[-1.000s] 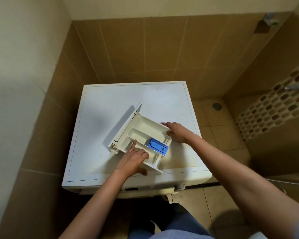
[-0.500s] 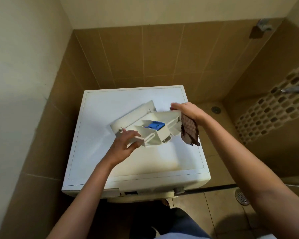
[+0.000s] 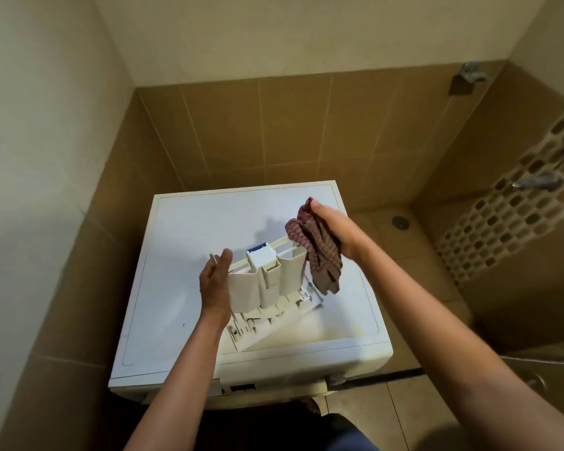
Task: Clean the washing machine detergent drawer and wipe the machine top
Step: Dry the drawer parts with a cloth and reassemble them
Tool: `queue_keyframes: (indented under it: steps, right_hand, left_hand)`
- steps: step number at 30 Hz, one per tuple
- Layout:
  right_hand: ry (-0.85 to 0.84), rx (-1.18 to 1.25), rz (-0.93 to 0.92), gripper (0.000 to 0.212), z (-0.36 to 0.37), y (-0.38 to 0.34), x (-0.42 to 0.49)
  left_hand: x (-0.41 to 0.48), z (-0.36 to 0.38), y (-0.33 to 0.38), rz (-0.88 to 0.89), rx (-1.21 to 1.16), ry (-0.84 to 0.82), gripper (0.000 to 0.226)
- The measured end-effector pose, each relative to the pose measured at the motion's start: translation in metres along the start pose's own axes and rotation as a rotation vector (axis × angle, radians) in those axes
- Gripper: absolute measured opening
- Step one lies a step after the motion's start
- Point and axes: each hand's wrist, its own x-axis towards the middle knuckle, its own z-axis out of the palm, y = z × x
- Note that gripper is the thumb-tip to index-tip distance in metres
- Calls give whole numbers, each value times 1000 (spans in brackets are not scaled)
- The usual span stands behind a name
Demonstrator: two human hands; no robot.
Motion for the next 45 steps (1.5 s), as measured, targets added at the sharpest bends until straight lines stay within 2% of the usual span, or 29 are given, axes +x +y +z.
queue_keyframes:
  steps: [2,5,7,10,12,15,18,21,23,27,28,31,35,38,41,43,45]
  right_hand:
    - [12,90,-95,47,16,24,-5]
    - [89,139,-158,54,39,64,-14]
    - [122,139,-83,53,47,87,-13]
    - [106,196,123,68,52,109,-3]
    - [117,251,135,54,51,101,-1]
    - [157,295,8,35,48,68,2]
    - [201,306,-181,33,56,34,3]
    - [253,237,-363,29,76,26,0]
    - [307,182,-447,26,88,33,-3]
    - [447,144,-403,33,102,49,0]
    - [460,69,-366,38,106,55,3]
    - [459,-196,-294,46,115,74,10]
    - [369,-265,-289,44,114,67,22]
    - [325,-305,-351,49,121,45,24]
    - [268,-462,-435,56,128,34,19]
    - [274,-523,-516,50,123,43,17]
    - [303,-496,-555,44,110,62,17]
  left_hand:
    - [4,1,3,-5,-40,28,25]
    - [6,5,5,5,-9,50,19]
    - [5,5,6,5,21,63,17]
    - [4,5,7,10,86,75,17]
    - [3,4,7,11,92,80,20]
    - [4,4,8,20,88,82,23]
    - [5,5,5,42,86,83,24]
    - [7,6,7,38,121,82,43]
    - [10,6,9,46,152,88,45]
    - [15,5,6,36,190,115,46]
    - [15,5,5,12,180,137,50]
    - [12,2,4,-79,103,216,72]
    - [12,-2,5,-112,64,241,64]
    - [14,5,8,-75,110,241,55]
    - [17,8,13,-31,154,235,66]
    - [20,6,15,-9,172,218,72]
    - [25,5,16,-10,191,218,65]
